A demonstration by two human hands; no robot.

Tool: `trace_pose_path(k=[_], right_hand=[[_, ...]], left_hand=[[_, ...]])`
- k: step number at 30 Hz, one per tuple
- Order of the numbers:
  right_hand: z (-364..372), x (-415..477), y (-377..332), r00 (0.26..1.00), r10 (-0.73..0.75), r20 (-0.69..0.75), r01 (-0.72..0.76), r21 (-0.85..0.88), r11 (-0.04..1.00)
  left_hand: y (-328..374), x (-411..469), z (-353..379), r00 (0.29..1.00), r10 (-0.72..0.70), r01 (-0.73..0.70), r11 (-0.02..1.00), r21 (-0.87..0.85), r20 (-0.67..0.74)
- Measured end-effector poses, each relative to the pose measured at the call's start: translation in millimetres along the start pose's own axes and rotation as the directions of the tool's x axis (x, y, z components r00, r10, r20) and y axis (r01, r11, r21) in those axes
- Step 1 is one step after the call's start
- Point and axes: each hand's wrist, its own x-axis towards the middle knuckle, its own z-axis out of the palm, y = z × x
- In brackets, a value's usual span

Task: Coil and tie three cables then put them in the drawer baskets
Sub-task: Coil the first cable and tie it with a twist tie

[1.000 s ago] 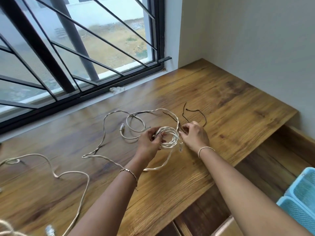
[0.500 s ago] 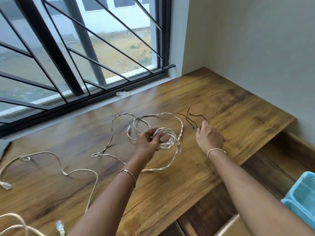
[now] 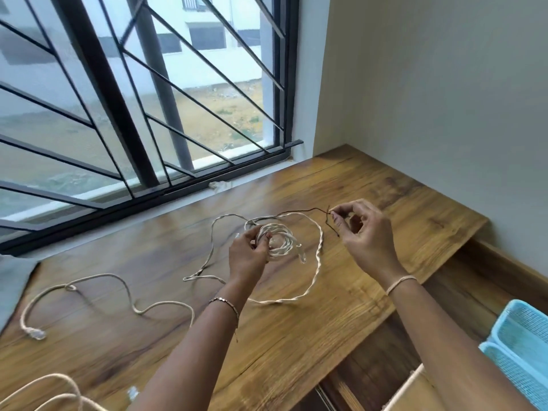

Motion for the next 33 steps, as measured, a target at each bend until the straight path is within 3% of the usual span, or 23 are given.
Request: trace_pose_path(k=[7, 16, 26, 33], right_hand=[[32.8, -5.7, -41.4, 0.972, -0.221, 0.077, 0.231, -0.151, 0.961], [102.5, -25.3, -100.2, 0.806, -0.58, 0.12, 0.56, -0.473, 0.68], [166.4, -37.6, -130.6, 0.723, -0.674, 0.151, 0.665, -0.419, 0.619], [185.2, -41.0, -144.1, 0.68, -0.728, 0.09, 0.684, -0.436, 0.585]], left_hand=[[0.8, 5.1, -56.2, 0.985, 0.041, -0.037, 0.999, 0.028, -0.168], [-6.2, 1.3, -121.1, 0.959, 0.043, -0.039, 0.999, 0.02, -0.279], [-1.0, -15.5, -154.8, 0.953, 0.058, -0.078, 0.995, -0.055, -0.296], [6.8, -25.7, -170.5, 0.941, 0.038, -0.079, 0.991, -0.111, -0.335]])
